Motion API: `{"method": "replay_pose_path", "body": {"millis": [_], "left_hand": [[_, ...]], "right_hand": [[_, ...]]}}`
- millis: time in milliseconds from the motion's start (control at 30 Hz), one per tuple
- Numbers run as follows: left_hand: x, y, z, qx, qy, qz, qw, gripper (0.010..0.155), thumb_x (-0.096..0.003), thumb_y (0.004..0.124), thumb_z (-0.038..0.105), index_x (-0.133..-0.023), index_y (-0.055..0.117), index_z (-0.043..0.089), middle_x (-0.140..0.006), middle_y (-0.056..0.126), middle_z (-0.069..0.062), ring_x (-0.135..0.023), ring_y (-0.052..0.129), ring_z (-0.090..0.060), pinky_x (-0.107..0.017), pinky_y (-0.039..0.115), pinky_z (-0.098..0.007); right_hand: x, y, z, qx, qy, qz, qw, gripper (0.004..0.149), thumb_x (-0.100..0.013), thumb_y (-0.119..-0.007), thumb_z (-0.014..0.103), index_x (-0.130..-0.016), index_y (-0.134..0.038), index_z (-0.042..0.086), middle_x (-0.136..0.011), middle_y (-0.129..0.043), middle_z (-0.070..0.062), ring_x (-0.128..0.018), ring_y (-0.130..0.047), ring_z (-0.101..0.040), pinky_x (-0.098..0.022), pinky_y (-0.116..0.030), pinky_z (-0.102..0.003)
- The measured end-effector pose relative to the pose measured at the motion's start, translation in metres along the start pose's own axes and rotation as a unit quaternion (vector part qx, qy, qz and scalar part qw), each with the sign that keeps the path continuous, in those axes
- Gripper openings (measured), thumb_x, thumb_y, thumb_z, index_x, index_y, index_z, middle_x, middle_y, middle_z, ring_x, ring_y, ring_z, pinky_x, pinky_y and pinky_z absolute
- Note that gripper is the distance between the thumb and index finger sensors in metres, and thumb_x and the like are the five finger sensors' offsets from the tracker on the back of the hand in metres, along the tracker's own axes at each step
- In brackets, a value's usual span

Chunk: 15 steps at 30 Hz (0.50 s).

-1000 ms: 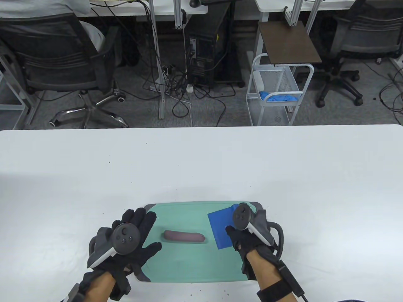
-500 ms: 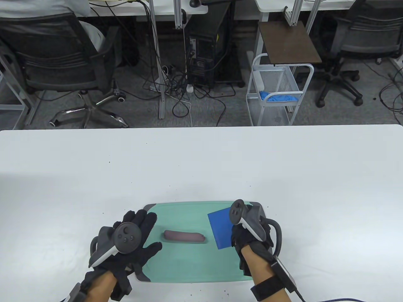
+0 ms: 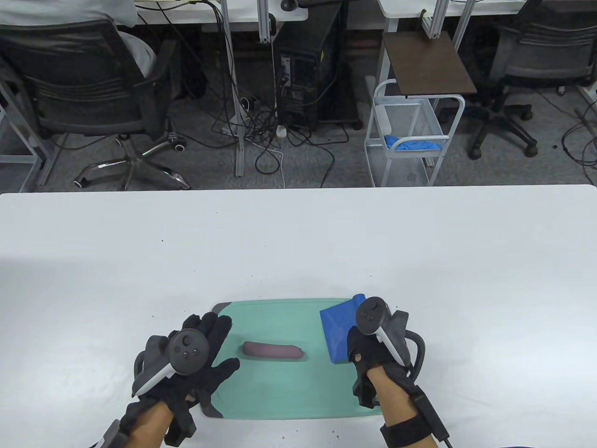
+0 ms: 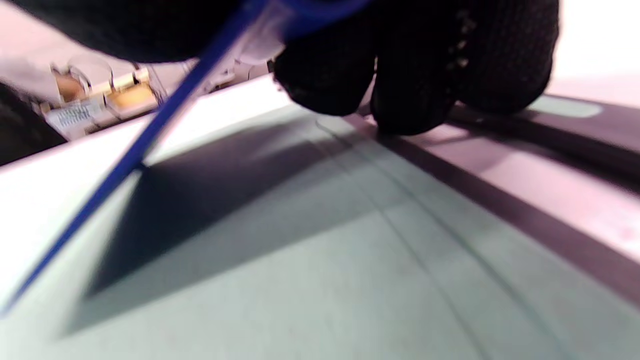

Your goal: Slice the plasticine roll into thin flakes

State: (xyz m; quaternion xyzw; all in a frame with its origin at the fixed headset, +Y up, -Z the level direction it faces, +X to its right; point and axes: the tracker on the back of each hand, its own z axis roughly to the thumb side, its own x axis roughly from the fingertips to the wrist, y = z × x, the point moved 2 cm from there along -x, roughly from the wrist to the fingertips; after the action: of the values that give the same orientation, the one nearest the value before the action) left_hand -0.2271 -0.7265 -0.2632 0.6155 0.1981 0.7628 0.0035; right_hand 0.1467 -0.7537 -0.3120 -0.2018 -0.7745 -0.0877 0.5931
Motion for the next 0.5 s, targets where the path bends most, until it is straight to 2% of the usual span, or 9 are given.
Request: {"method": "replay_pose_path", "body": {"millis": [233, 500], "left_hand": [[0.000, -0.001, 0.000, -0.001, 0.000, 0.006, 1.000, 0.084, -0.0372, 0.063, 0.074, -0.108, 0.031, 0.044, -0.124, 0.035, 0.006, -0.117, 0.036, -0.035, -0.080, 0.042, -0.064], [-0.001, 0.002, 0.001, 0.002, -0.004, 0.006, 1.000, 0.083, -0.0374, 0.064, 0.073, -0.108, 0.032, 0.044, -0.124, 0.036, 0.007, -0.117, 0.037, -0.034, -0.080, 0.043, -0.064]], "right_hand": [[0.010, 0.027, -0.008, -0.075, 0.016, -0.060, 0.995, 0.083, -0.043, -0.080, 0.042, -0.104, -0.037, 0.004, -0.053, -0.094, -0.007, -0.060, -0.092, -0.042, -0.047, -0.078, -0.060], [0.033, 0.043, 0.020, -0.052, 0.062, -0.064, 0.995, 0.086, -0.044, -0.084, 0.037, -0.106, -0.029, 0.014, -0.057, -0.092, -0.007, -0.063, -0.090, -0.042, -0.048, -0.077, -0.060]]}}
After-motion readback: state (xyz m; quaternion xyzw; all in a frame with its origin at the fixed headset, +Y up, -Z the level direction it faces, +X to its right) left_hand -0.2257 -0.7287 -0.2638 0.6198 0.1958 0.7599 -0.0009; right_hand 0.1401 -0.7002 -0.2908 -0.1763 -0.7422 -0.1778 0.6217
